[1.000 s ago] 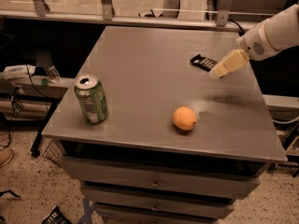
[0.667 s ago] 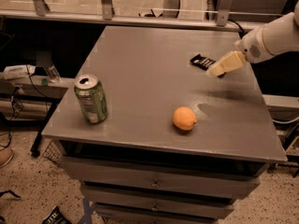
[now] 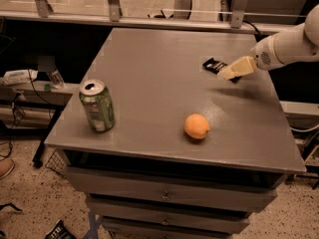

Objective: Move rxbar chocolate near orange

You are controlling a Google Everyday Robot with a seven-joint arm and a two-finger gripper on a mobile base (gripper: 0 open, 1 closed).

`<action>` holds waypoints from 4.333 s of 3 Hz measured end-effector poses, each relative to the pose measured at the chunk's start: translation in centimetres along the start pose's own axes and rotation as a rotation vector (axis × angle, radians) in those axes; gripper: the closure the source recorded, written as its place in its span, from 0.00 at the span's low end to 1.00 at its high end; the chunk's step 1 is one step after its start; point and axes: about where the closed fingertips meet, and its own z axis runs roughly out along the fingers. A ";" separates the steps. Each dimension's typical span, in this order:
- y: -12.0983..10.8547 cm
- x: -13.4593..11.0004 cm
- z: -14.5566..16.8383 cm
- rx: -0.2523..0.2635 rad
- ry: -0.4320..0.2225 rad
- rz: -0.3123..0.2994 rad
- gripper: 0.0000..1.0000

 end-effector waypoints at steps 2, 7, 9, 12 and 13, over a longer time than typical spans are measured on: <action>-1.5 0.6 2.0 0.021 0.003 0.046 0.00; 0.0 -0.2 2.4 -0.013 -0.004 0.017 1.00; 2.3 -1.0 -3.1 -0.011 -0.002 -0.105 1.00; 5.6 4.0 -9.7 -0.104 0.036 -0.167 1.00; 7.3 5.2 -10.5 -0.152 0.040 -0.213 1.00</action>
Offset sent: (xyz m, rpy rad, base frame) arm 0.0262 -0.0102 -0.0213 0.0174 0.0181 -0.0699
